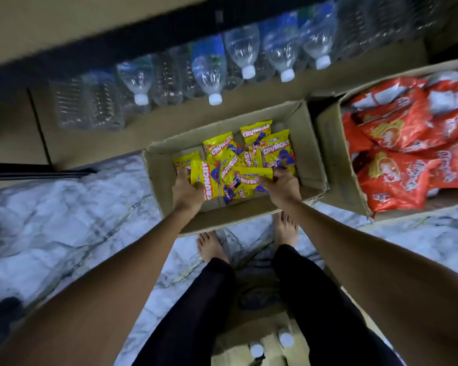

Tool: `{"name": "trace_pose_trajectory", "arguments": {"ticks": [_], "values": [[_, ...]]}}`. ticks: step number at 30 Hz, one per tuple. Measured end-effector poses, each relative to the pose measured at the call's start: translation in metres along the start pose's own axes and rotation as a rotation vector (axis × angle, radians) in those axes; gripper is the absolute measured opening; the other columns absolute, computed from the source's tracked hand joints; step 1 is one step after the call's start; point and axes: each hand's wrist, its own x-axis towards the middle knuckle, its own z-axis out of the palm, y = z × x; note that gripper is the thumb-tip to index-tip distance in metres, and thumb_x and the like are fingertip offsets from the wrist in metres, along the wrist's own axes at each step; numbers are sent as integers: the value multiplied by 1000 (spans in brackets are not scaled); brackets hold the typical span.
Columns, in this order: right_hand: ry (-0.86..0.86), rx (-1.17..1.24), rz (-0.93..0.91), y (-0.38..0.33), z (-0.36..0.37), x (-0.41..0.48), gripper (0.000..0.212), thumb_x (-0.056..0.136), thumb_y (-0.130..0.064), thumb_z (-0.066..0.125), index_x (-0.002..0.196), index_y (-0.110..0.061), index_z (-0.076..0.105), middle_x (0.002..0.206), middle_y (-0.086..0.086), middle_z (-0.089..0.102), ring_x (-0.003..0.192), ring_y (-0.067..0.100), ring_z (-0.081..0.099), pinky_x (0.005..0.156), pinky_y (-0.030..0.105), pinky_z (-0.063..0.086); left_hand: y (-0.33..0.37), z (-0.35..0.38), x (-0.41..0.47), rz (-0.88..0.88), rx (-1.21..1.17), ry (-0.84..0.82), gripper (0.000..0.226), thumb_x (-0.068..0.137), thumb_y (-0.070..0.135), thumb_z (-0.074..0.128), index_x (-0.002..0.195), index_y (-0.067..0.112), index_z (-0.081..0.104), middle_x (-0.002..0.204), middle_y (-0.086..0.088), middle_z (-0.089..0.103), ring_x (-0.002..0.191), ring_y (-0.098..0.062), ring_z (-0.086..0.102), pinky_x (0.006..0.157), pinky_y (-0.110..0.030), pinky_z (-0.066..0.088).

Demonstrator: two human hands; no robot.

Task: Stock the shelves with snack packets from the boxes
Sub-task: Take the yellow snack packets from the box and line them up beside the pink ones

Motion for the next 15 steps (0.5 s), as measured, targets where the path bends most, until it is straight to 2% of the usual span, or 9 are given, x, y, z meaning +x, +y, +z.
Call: {"name": "trace_pose_trajectory", "arguments": {"ticks": [2,4,5,6,8,10,11,13,15], "values": [[-16,36,19,-24,-21,-34,45,85,-39,77,78,5,65,62,14,55,60,16,48,44,17,31,14,-27,-26,26,33,-36,41,91,15,58,132,10,53,105,-5,66,92,-24,61,78,-27,45],[-25,41,28,-47,-42,-67,48,84,-41,77,77,5,63,63,14,55,59,15,46,45,16,30,32,-53,-51,41,26,-75,43,89,24,59,129,9,57,105,-10,70,92,-29,66,82,-39,55],[-27,39,32,-60,-53,-85,47,84,-41,77,69,0,58,59,11,52,56,14,42,44,17,28,43,-69,-65,40,17,-87,40,88,25,60,125,8,60,101,-11,70,88,-28,66,79,-43,56],[-23,52,36,-70,-62,-102,48,84,-40,78,60,-9,50,54,5,46,53,13,38,42,17,26,54,-84,-79,36,15,-99,34,89,22,61,118,6,62,96,-8,69,83,-25,64,76,-40,55],[8,71,21,-94,-86,-141,55,83,-41,78,55,-21,36,52,-7,35,50,8,31,40,18,25,80,-118,-111,46,-18,-135,22,91,13,62,109,3,63,89,-7,62,76,-22,57,69,-34,47],[14,61,24,-122,-112,-184,54,82,-49,76,59,-29,32,59,-14,31,54,5,32,43,16,24,98,-151,-143,44,-68,-172,31,89,14,63,117,0,63,100,-11,68,86,-27,63,75,-36,49],[11,75,31,-135,-124,-203,52,83,-50,75,61,-31,31,62,-16,30,57,5,33,45,15,25,104,-167,-158,31,-81,-186,42,86,21,64,123,2,63,109,-13,70,95,-28,66,82,-38,52],[29,133,20,-160,-151,-241,47,86,-44,74,61,-28,39,60,-10,36,58,4,35,45,15,30,113,-195,-181,19,-100,-203,55,78,38,60,124,8,63,117,-13,70,105,-29,67,92,-44,54],[29,183,-7,-188,-173,-276,48,88,-43,73,64,-9,50,58,5,43,57,11,39,44,18,31,138,-228,-212,51,-131,-224,39,83,33,61,114,12,67,108,-14,72,99,-33,68,87,-47,54]]}}
